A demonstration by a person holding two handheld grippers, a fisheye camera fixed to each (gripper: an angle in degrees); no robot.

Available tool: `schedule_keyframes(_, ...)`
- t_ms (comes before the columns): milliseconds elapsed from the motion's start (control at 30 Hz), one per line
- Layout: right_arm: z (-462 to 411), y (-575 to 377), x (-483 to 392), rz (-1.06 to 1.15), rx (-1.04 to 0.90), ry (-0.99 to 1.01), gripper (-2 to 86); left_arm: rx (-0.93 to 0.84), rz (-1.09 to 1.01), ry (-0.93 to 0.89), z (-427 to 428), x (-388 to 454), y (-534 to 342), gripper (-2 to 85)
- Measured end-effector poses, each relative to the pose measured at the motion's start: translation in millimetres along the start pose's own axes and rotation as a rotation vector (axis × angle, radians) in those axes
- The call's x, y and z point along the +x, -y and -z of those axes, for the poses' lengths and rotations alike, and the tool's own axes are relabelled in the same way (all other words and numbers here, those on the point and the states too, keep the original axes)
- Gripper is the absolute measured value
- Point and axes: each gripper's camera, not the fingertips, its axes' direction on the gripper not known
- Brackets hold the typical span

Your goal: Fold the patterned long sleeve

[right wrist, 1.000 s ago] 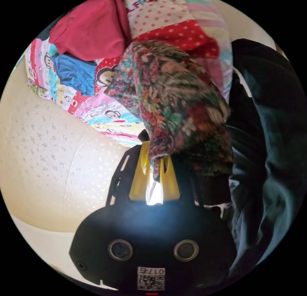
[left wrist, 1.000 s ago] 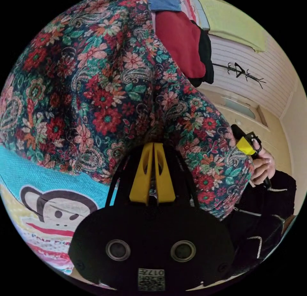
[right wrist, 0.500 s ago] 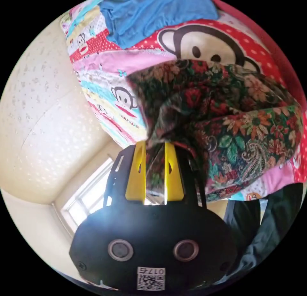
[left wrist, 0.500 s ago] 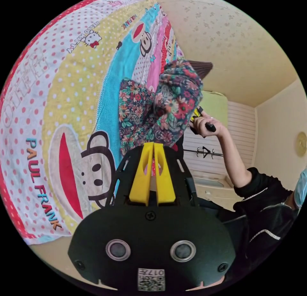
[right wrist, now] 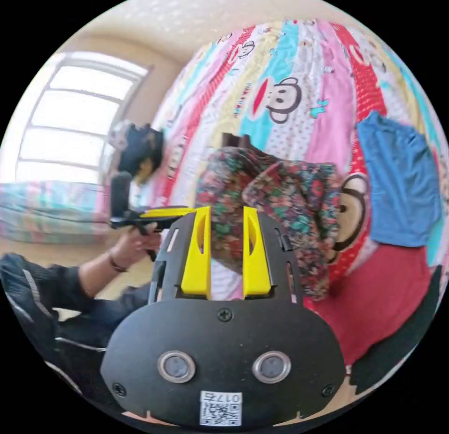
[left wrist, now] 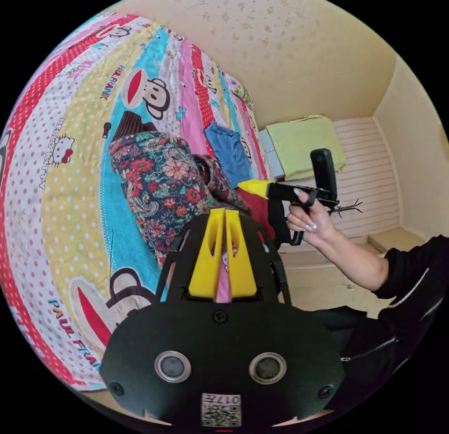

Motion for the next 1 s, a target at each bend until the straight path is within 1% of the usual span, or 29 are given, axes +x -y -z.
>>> schedule_keyframes(33, -20, -9, -11, 0.071, -0.022, -0.114, 8.1, -0.078, 0.009, 0.056, -25, -8, 0, -1.0)
schedule_keyframes(67, -46, -11, -17, 0.151, -0.122, -0.134, 6.9, -0.071, 0.018, 0.059, -32, -13, -2, -1.0)
schedule_keyframes(100, -60, -10, -18, 0.184, -0.192, -0.132, 6.1, -0.055, 0.073, 0.037, -42, -26, -9, -1.0)
schedule_keyframes(133, -83, -6, -16, 0.217, -0.319, -0.170, 4.3, -0.032, 0.157, -0.009, -45, -38, -15, -1.0)
schedule_keyframes(167, -88, -3, -11, 0.233, -0.317, -0.215, 2.6, -0.023, 0.192, -0.035, -45, -42, -17, -1.0)
schedule_keyframes(200, -84, 0, -6, 0.200, -0.272, -0.262, 2.2, -0.023, 0.243, -0.073, -46, -45, -19, -1.0)
schedule_keyframes(233, -66, 6, 14, 0.059, -0.137, -0.344, 1.5, -0.034, 0.251, -0.067, -46, -42, -20, -1.0)
schedule_keyframes(267, -42, 8, 40, -0.105, -0.006, -0.297, 1.1, -0.038, 0.242, -0.054, -46, -38, -20, -1.0)
schedule_keyframes(300, -33, 7, 54, -0.172, 0.049, -0.238, 0.9, -0.044, 0.219, -0.021, -46, -29, -21, -1.0)
schedule_keyframes(333, -23, 3, 79, -0.259, 0.112, -0.130, 0.7, -0.044, 0.204, 0.009, -47, -21, -23, -1.0)
schedule_keyframes(367, -26, 1, 96, -0.329, 0.074, -0.129, 0.6, -0.043, 0.201, 0.021, -47, -17, -24, -1.0)
schedule_keyframes(400, -29, -1, 101, -0.351, 0.039, -0.169, 0.5, -0.037, 0.210, 0.033, -48, -10, -27, -1.0)
schedule_keyframes(433, -31, -4, 98, -0.352, 0.003, -0.267, 0.4, -0.032, 0.223, 0.034, -47, -3, -29, -1.0)
schedule_keyframes(467, -27, -10, 83, -0.302, 0.036, -0.323, 0.4, -0.031, 0.226, 0.032, -45, 0, -30, -1.0)
schedule_keyframes(500, -24, -13, 72, -0.259, 0.070, -0.325, 0.4, -0.035, 0.213, 0.021, -40, 9, -31, -1.0)
schedule_keyframes(567, -16, -32, 17, -0.027, 0.184, -0.240, 0.4, -0.019, 0.157, -0.004, -28, 26, -33, -1.0)
schedule_keyframes(600, -17, -38, 3, 0.033, 0.203, -0.224, 0.3, 0.015, 0.118, -0.009, -17, 40, -36, -1.0)
schedule_keyframes(633, -24, -49, -24, 0.140, 0.225, -0.226, 0.3, 0.049, 0.095, 0.012, -8, 52, -38, -1.0)
schedule_keyframes(667, -39, -58, -45, 0.217, 0.211, -0.281, 0.3, 0.061, 0.089, 0.031, -5, 58, -39, -1.0)
schedule_keyframes(700, -49, -61, -52, 0.237, 0.187, -0.327, 0.3, 0.070, 0.075, 0.081, -4, 69, -37, -1.0)
schedule_keyframes(733, -77, -64, -57, 0.241, 0.096, -0.453, 0.3, 0.060, 0.056, 0.148, -8, 77, -33, -1.0)
schedule_keyframes(767, -114, -67, -47, 0.221, -0.049, -0.607, 0.3, 0.045, 0.042, 0.197, -14, 81, -30, -1.0)
schedule_keyframes(800, -135, -71, -36, 0.198, -0.141, -0.698, 0.3, -0.030, 0.013, 0.367, -33, 84, -26, -1.0)
schedule_keyframes(833, -173, -85, -14, 0.204, -0.263, -0.767, 0.3, -0.189, -0.032, 0.622, -70, 77, -27, -0.9)
schedule_keyframes(867, -190, -107, 5, 0.176, -0.240, -0.738, 0.3, -0.211, -0.091, 0.649, -86, 75, -30, -0.9)
schedule_keyframes(900, -188, -116, 8, 0.148, -0.156, -0.718, 0.3, -0.191, -0.134, 0.670, -104, 73, -39, -0.9)
schedule_keyframes(933, -180, -124, 15, 0.074, -0.075, -0.669, 0.3, -0.145, -0.108, 0.676, -105, 75, -41, -0.9)
schedule_keyframes(1000, -173, -112, 24, -0.015, -0.102, -0.591, 0.3, -0.137, -0.016, 0.648, -102, 76, -38, -0.9)
